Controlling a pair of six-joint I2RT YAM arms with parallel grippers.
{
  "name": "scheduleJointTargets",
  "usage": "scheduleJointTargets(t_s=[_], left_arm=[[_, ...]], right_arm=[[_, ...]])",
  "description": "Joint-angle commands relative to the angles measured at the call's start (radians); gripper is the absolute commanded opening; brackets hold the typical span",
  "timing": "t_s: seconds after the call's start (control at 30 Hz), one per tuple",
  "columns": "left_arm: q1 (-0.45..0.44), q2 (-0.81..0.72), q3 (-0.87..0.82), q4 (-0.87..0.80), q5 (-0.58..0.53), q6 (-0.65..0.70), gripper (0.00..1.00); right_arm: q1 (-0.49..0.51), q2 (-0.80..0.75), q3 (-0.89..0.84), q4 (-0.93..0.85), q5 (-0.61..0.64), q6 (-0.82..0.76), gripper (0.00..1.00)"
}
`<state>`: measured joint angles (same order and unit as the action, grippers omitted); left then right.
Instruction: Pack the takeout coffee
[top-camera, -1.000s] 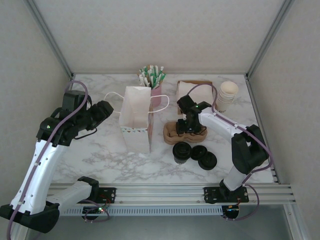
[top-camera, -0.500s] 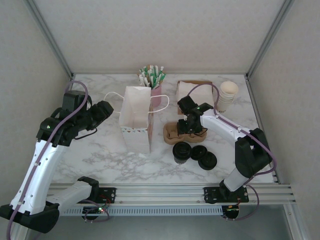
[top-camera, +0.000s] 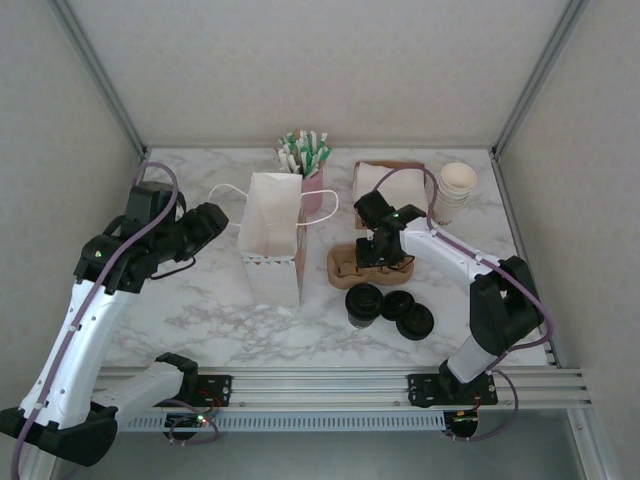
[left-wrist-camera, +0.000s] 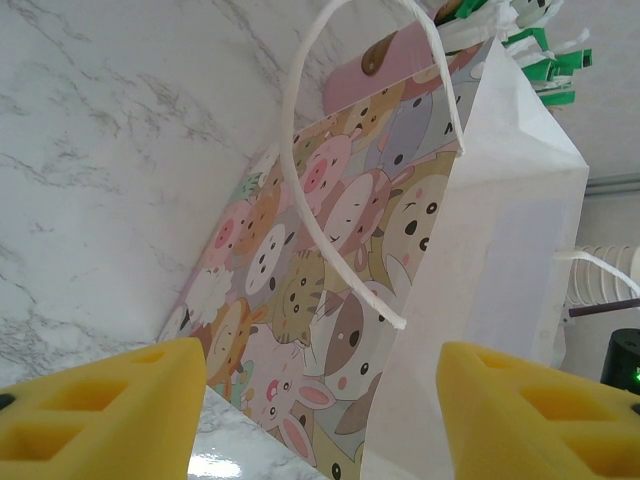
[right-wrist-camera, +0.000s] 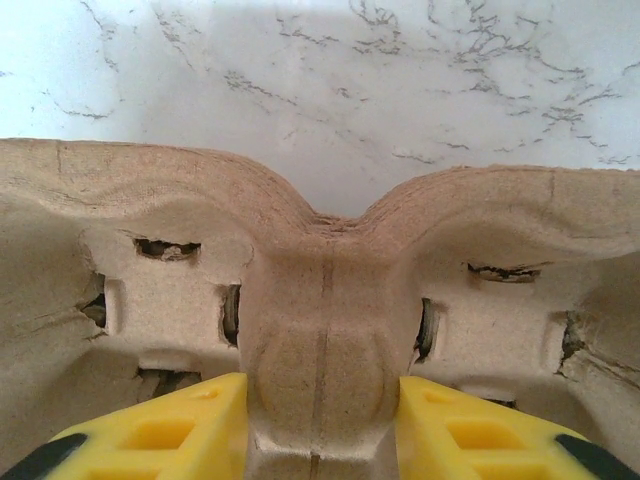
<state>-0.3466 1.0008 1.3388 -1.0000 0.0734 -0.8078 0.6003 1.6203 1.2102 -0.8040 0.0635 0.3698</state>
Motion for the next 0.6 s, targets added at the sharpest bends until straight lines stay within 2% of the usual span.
scheduleJointTargets(t_s=[0.0, 0.17, 0.27, 0.4, 0.57], left_arm=[[-0.015, -0.006, -0.003, -0.005, -0.015, -0.007, 0.61], [-0.021, -0.012, -0.003, -0.008, -0.037, -0.009, 0.61], [-0.022, -0.013, -0.002, -0.008, -0.046, -0.008, 0.61], [-0.026, -0.011, -0.001, -0.006, -0.046, -0.009, 0.61], [-0.028, -0.004, -0.001, -0.002, -0.042, -0.007, 0.61]], right_arm=[[0.008, -0.02, 0.042, -0.03, 0.022, -0.011, 0.4], [-0.002, -0.085, 0.015, 0.011, -0.035, 0.039, 0.42], [-0.003, -0.051, 0.023, -0.024, -0.028, 0.04, 0.4], [-0.003, -0.05, 0.002, -0.033, 0.013, 0.019, 0.49], [-0.001, -0.003, 0.003, -0.036, 0.028, 0.004, 0.54]])
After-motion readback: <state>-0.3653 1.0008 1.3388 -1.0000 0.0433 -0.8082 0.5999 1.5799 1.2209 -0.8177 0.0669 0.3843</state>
